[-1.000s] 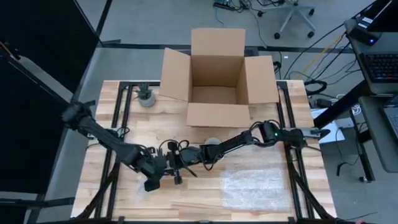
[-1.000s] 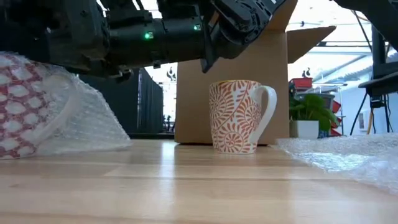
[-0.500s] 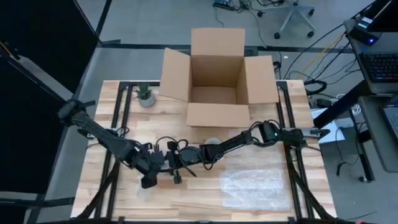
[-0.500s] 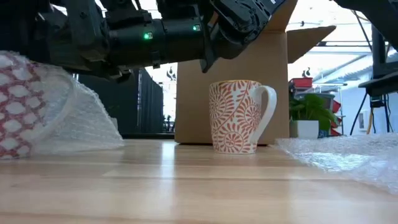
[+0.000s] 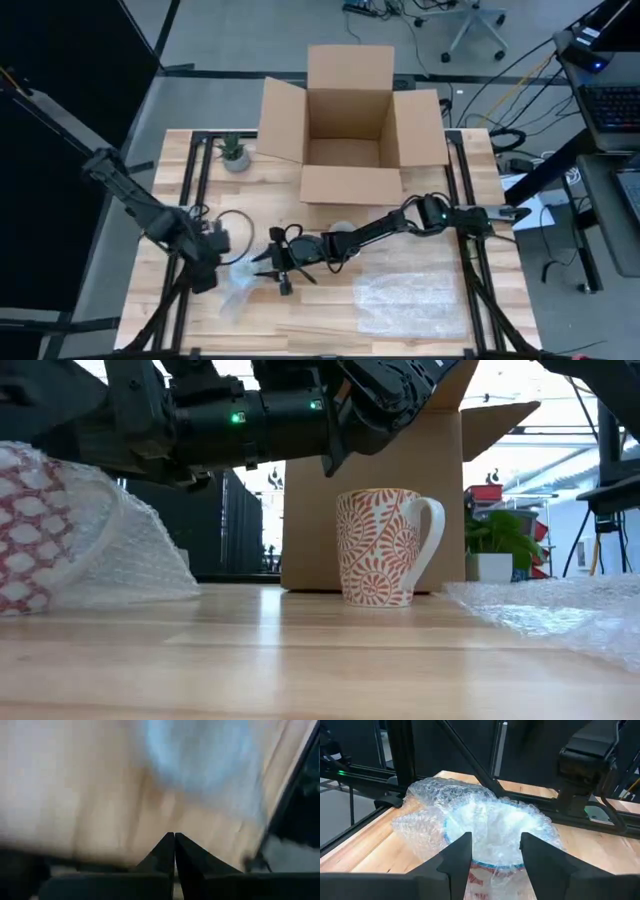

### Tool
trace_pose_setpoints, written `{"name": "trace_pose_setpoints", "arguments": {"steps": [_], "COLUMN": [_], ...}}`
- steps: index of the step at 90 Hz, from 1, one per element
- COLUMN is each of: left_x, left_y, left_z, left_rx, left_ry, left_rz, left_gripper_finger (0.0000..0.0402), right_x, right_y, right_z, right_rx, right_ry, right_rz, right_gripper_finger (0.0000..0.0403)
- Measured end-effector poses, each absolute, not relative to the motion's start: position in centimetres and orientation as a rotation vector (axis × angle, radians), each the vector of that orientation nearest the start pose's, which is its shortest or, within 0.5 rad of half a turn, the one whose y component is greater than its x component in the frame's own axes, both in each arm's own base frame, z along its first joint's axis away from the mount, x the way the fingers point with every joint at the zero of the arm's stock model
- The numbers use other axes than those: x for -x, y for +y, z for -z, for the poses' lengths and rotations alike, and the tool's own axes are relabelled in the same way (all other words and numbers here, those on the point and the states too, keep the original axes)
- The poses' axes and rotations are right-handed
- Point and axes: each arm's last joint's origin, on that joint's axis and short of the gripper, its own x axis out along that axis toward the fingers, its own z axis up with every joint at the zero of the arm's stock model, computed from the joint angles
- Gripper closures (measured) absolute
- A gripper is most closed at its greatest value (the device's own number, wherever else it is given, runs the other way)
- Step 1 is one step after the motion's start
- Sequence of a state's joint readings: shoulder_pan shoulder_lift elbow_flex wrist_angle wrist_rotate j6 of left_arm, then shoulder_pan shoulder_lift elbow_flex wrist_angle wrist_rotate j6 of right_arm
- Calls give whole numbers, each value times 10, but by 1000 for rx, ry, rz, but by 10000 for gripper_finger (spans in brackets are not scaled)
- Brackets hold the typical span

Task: Wrap mug
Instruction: Wrap the red mug with the bubble wrap

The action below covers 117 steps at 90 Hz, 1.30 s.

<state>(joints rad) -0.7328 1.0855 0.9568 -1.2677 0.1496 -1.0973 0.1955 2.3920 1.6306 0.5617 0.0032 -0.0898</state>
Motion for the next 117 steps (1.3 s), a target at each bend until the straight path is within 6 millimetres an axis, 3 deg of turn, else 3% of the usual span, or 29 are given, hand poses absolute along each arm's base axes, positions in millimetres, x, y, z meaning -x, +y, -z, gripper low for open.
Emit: {"name": "trace_pose_setpoints", "arguments": {"steps": [14,25,40,49,57,65,86,117], "left_x": [-113,-114,-113,-117,-124,-130,-135,-146], "left_y": [-144,-172,-193,-202,-210,-215,-204,-179], "left_z": [-244,-210,-161,-146,-149,-163,-207,-205], "left_rx": [532,592,555,530,546,575,523,426], "left_ry": [1491,1361,1386,1392,1339,1253,852,827], "left_rz": [24,67,-18,-20,25,66,21,-144], "left_gripper_finger": [401,401,401,401,401,401,401,401], "right_x": [-517,-517,-517,-517,-517,-517,-517,-517], "right_y": [102,102,102,102,102,102,102,102], "right_z": [-138,-139,-139,-139,-139,-139,-139,-139], "right_rx": [109,109,108,108,109,108,108,108], "right_ry": [191,188,183,183,183,183,183,183], "right_rz": [-201,-202,-201,-201,-201,-201,-200,-199], "right_gripper_finger": [245,245,245,245,245,245,245,245]}}
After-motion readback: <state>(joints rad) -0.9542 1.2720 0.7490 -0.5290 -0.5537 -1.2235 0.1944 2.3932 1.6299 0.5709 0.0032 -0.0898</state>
